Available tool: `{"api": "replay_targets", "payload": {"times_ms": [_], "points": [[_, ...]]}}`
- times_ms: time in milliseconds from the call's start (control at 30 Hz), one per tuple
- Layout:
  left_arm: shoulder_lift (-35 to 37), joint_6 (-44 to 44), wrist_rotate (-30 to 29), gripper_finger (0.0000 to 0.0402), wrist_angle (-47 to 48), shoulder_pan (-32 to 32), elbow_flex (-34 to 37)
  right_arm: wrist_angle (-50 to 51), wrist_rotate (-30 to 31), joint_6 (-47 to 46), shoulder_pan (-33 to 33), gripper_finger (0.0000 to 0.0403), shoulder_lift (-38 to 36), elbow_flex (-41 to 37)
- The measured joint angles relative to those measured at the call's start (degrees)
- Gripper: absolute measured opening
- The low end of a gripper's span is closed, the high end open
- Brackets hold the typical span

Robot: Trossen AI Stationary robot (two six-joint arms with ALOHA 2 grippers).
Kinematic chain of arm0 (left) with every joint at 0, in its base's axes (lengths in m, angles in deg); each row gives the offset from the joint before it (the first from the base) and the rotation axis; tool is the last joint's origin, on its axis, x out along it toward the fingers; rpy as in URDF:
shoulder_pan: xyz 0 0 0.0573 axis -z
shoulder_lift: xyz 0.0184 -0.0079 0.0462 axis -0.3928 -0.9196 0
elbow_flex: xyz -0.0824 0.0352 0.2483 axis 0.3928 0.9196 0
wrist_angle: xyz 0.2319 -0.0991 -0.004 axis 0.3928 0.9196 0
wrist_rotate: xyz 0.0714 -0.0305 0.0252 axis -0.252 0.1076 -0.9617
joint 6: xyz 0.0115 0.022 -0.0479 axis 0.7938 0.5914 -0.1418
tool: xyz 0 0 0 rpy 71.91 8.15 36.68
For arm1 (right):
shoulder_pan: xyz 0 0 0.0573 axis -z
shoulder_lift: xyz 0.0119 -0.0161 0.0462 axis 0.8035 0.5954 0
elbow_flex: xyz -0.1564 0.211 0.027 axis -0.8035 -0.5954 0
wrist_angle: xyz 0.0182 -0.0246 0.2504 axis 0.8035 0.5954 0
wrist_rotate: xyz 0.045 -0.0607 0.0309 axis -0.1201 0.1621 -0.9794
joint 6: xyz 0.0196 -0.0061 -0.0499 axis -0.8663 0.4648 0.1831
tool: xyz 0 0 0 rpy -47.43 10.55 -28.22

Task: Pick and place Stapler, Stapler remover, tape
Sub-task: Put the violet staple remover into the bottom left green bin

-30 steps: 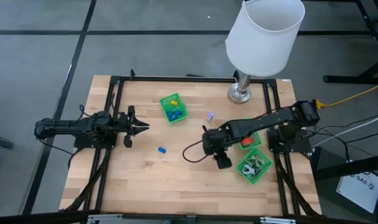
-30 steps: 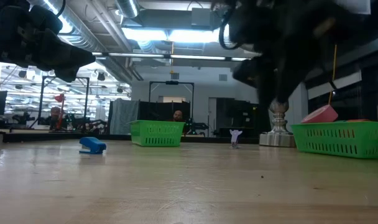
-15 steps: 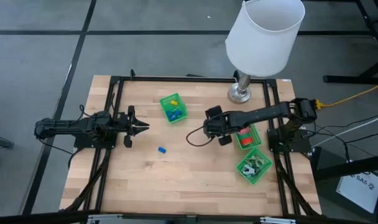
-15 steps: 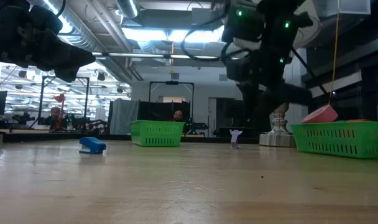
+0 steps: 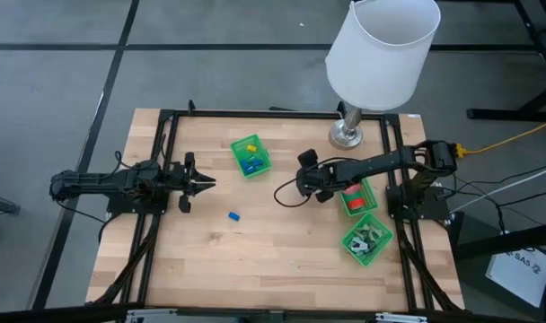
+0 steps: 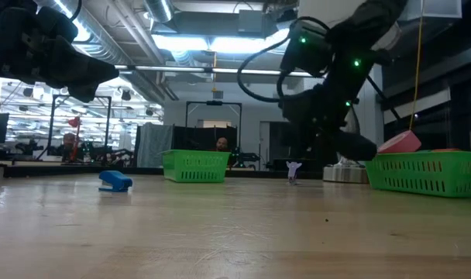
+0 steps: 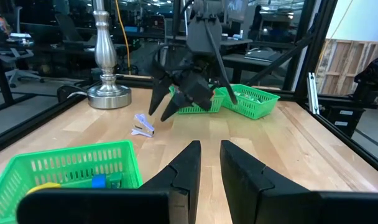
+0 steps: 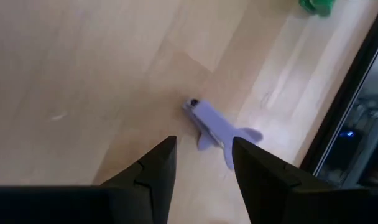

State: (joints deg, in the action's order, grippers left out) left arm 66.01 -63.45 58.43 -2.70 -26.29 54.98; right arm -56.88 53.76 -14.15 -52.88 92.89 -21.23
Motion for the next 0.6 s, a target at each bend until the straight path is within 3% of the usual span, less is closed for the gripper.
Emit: {"api": "replay_targets", "payload": {"times_ms": [333,500,600], "points": [[0.0,0.0,0.0,0.0058,0.0,0.0,0.0,-8.8,5.7,4.2,0.0,0.0159,0.0,-4.7],[0.0,0.0,0.0,0.0058,0.0,0.0,0.0,-9.5,-0.7,4.2,0.2,0.0159,0.0,-1.7],[0.0,0.0,0.0,0.0058,0.0,0.0,0.0,-5.6,-7.5,4.2,1.1,0.0159,0.0,2.4]]}}
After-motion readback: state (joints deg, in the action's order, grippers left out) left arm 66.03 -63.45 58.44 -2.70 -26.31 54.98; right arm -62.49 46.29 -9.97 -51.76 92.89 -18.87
